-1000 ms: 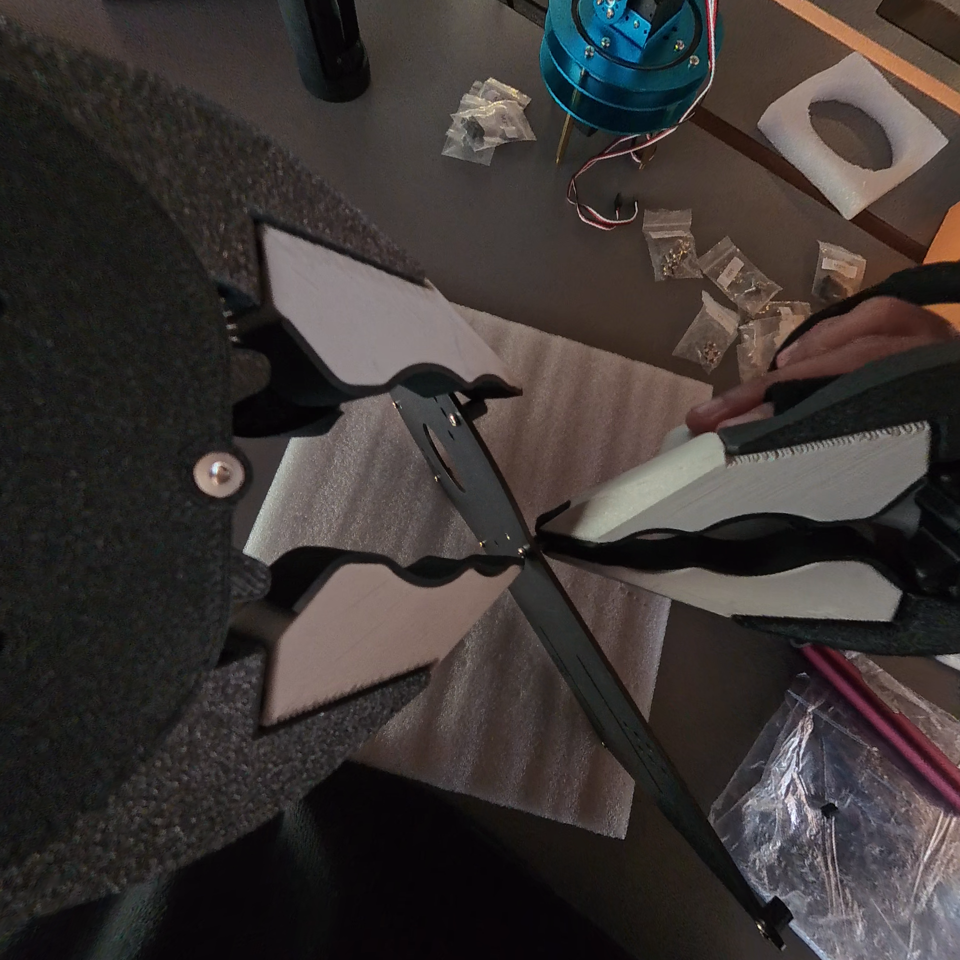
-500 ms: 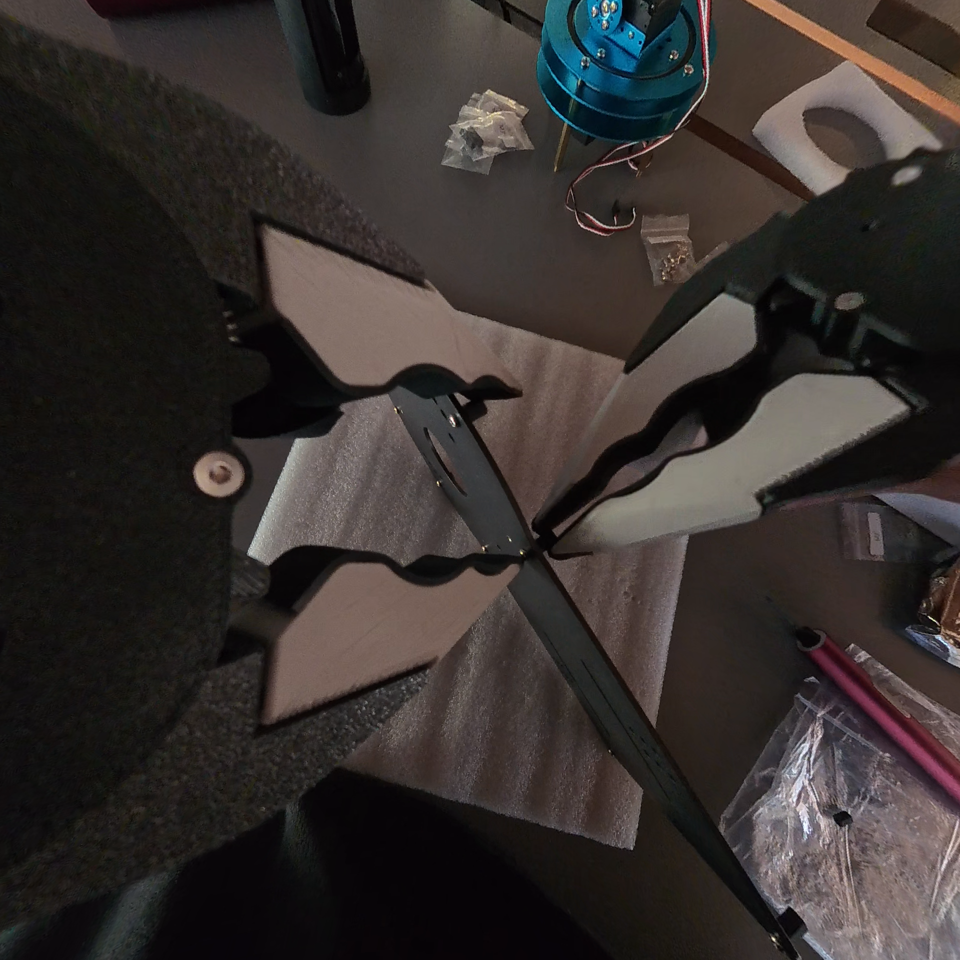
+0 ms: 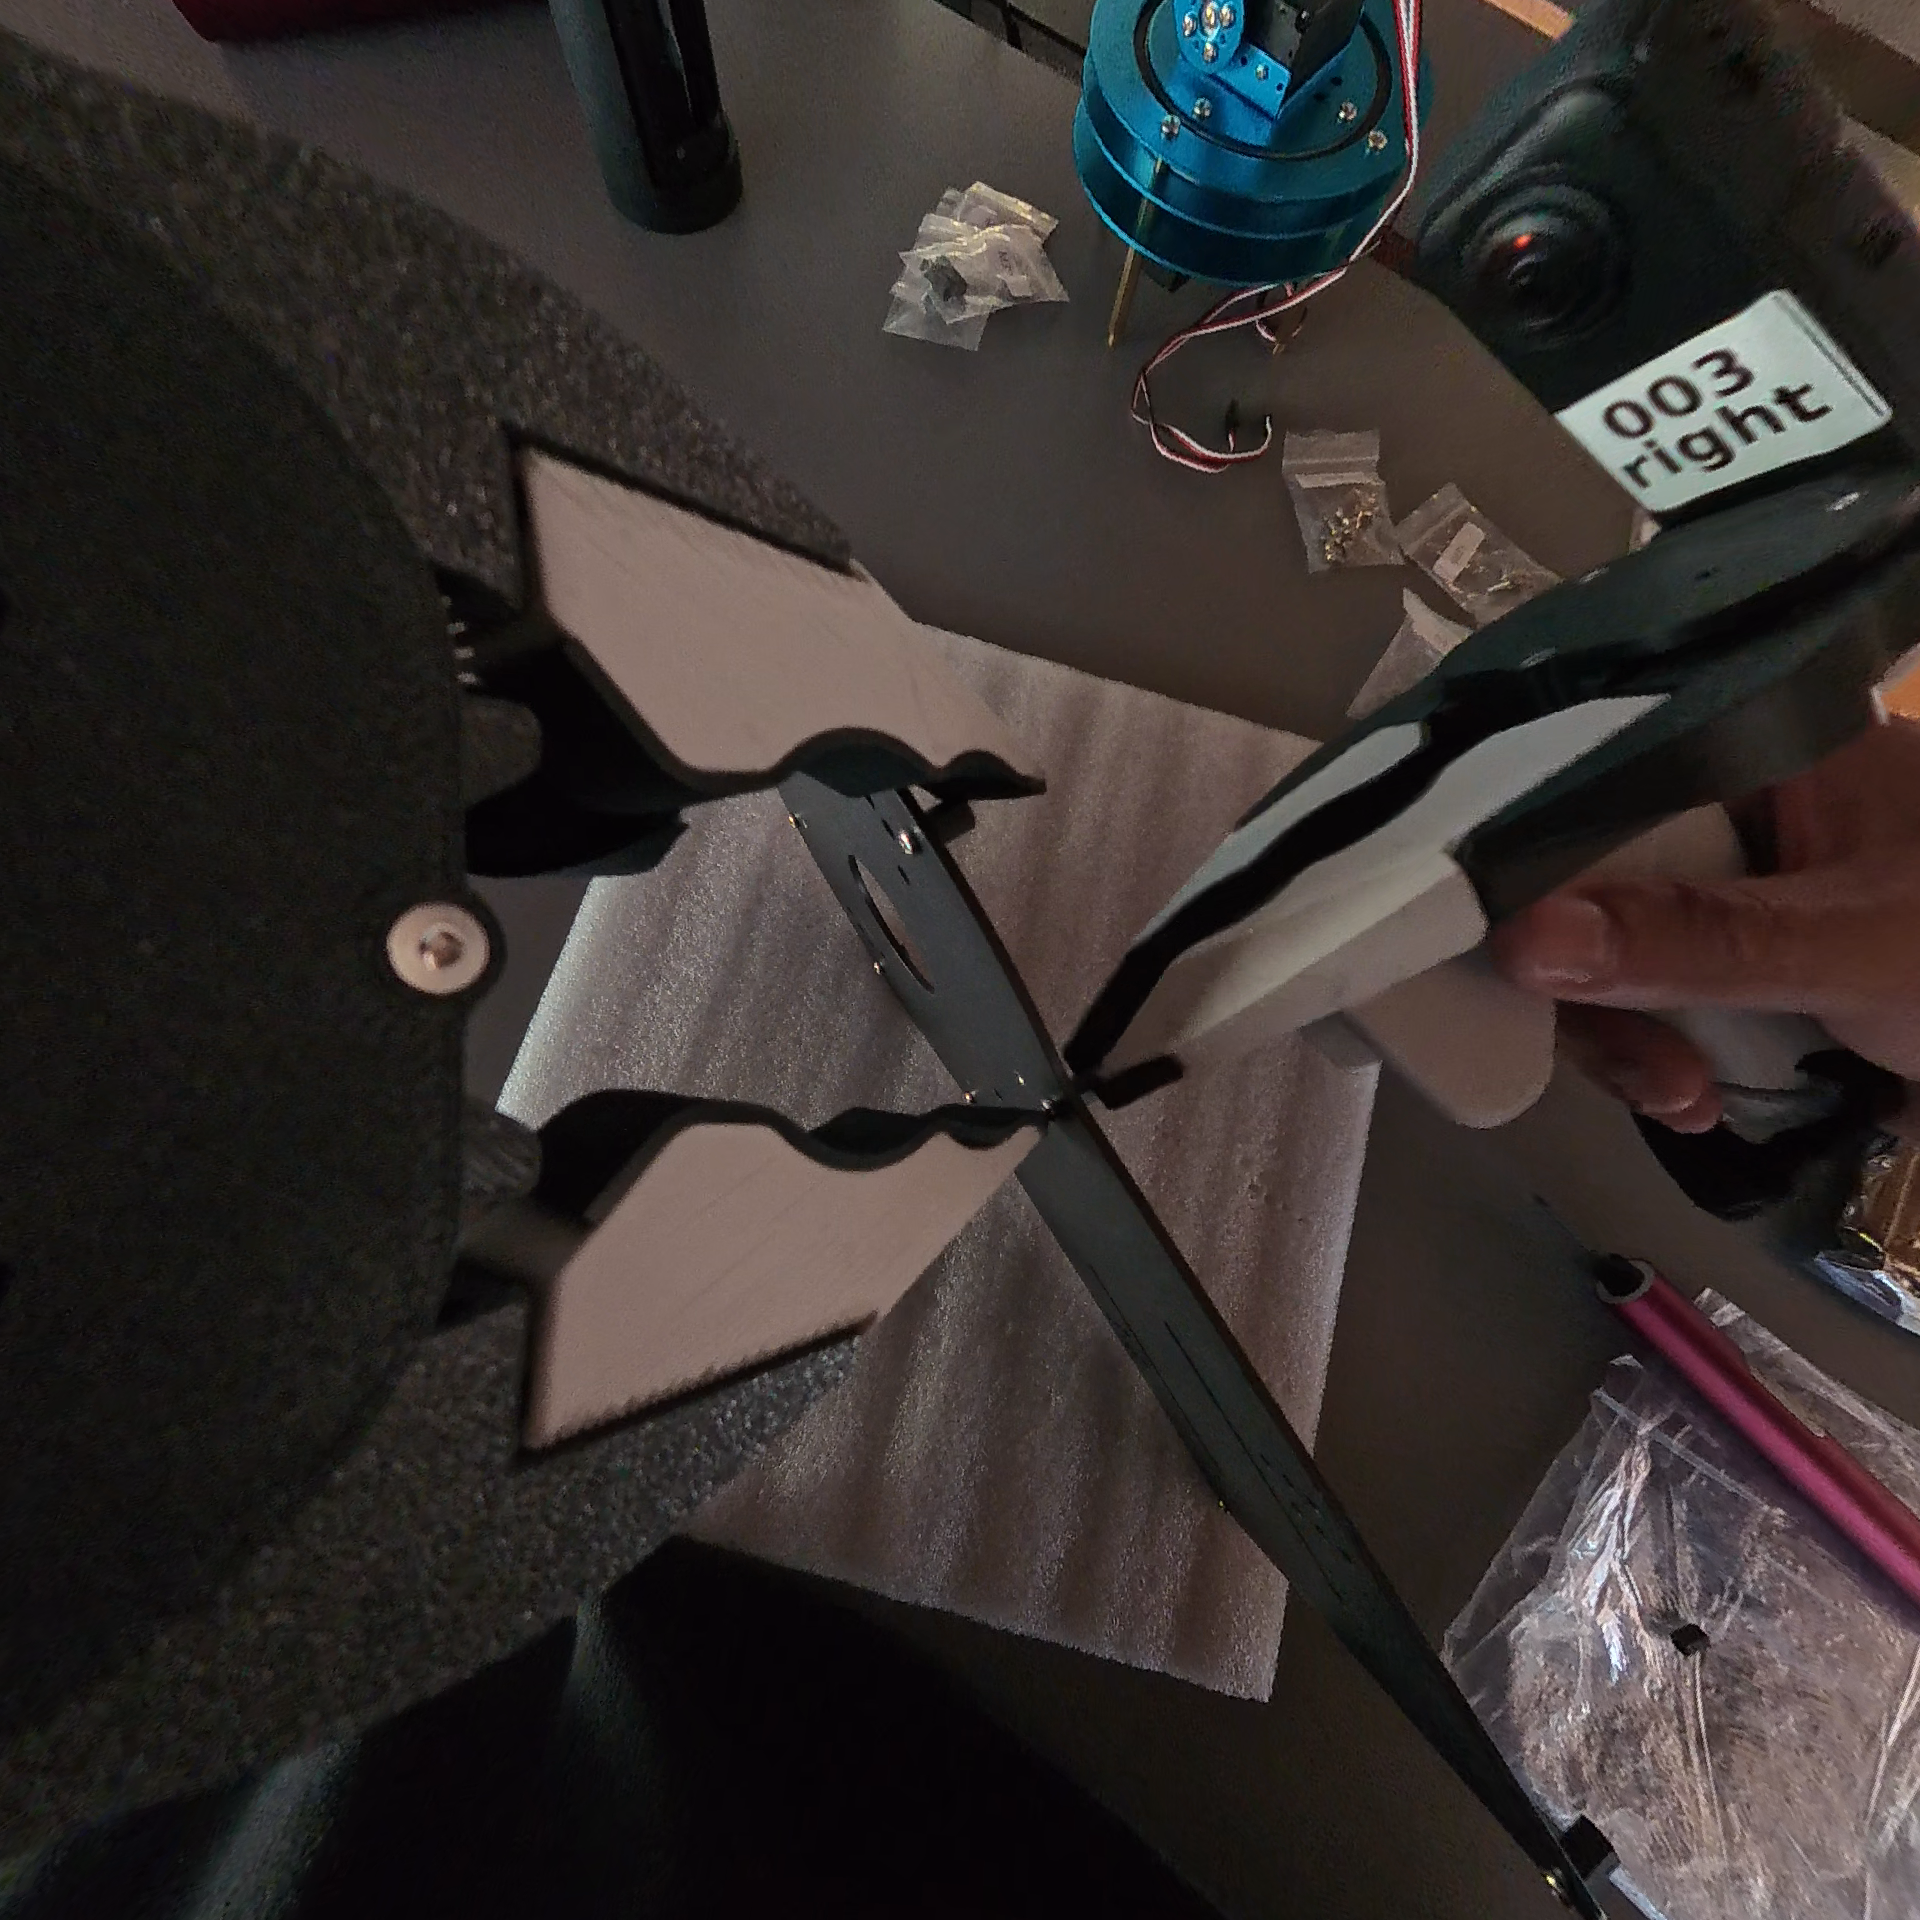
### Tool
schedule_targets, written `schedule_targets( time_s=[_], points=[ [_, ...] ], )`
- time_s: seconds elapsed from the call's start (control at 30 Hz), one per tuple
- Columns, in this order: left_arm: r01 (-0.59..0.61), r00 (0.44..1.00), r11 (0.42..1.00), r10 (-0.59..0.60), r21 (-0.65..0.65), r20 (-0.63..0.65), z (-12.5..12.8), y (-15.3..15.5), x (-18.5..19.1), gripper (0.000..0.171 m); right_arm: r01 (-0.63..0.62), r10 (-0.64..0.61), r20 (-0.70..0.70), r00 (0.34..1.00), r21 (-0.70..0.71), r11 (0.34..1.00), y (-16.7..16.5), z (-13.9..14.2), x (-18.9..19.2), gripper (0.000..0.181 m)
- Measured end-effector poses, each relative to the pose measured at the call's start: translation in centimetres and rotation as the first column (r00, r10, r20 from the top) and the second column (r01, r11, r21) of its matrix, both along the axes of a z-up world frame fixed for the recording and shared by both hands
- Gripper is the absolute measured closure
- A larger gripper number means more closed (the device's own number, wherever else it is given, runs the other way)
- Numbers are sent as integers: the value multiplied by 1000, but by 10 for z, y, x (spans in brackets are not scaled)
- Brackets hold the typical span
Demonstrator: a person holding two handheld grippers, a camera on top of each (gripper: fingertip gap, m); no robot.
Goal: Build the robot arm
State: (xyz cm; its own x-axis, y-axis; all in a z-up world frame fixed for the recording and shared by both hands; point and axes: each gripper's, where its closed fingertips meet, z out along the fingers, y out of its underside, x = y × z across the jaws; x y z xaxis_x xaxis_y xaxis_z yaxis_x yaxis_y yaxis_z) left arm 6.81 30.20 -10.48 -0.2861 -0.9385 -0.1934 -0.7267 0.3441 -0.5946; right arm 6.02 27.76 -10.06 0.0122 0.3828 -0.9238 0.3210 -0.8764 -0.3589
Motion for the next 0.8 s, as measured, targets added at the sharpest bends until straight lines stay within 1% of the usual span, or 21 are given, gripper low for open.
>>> schedule_targets(
  time_s=[0.07,0.13,0.2,0.23,0.3,0.33,0.4,0.47,0.5,0.53,0.57,0.63,0.73,0.8],
  points=[
    [0,1000,1000,0,1,-2,0,0,0,112,23,-22,-17,1000,57,998,3,2,1,158],
    [1,1000,1000,-1,1,-2,0,0,-1,112,51,-43,-54,998,149,987,6,8,6,153],
    [1,1000,1000,-1,1,-3,0,0,-1,113,83,-56,-105,993,276,958,7,18,12,140],
    [1,1000,1000,-1,2,-3,0,0,-1,113,96,-46,-154,987,334,938,3,27,13,134],
    [2,1000,1000,-2,1,-3,0,0,-2,113,97,9,-221,975,465,880,-11,38,13,134],
    [2,1000,1000,-2,1,-2,0,0,-2,113,109,5,-221,975,501,859,-13,37,12,138],
    [2,1000,1000,-2,1,-2,0,0,-2,113,130,6,-247,969,532,837,-15,35,9,132],
    [2,1000,1000,-2,1,-2,0,0,-1,113,215,-42,-310,950,550,807,-8,36,11,137],
    [2,1000,1000,-2,2,-2,0,0,-1,113,241,-56,-337,940,538,808,-8,37,13,139],
    [3,1000,1000,-3,1,-3,0,0,-1,113,236,-45,-357,933,513,825,-11,36,14,140],
    [3,1000,1000,-3,1,-3,0,0,-1,113,221,-23,-377,926,492,842,-15,36,14,136],
    [2,1000,1000,-2,0,-4,0,0,-1,113,222,-14,-383,923,504,835,-20,31,8,119],
    [2,1000,1000,-2,0,-5,0,0,-1,113,228,-16,-360,933,554,801,-22,25,-1,118],
    [1,1000,1000,-1,-1,-7,0,0,-1,113,219,-15,-348,937,556,802,-22,23,-1,123]
  ],
)
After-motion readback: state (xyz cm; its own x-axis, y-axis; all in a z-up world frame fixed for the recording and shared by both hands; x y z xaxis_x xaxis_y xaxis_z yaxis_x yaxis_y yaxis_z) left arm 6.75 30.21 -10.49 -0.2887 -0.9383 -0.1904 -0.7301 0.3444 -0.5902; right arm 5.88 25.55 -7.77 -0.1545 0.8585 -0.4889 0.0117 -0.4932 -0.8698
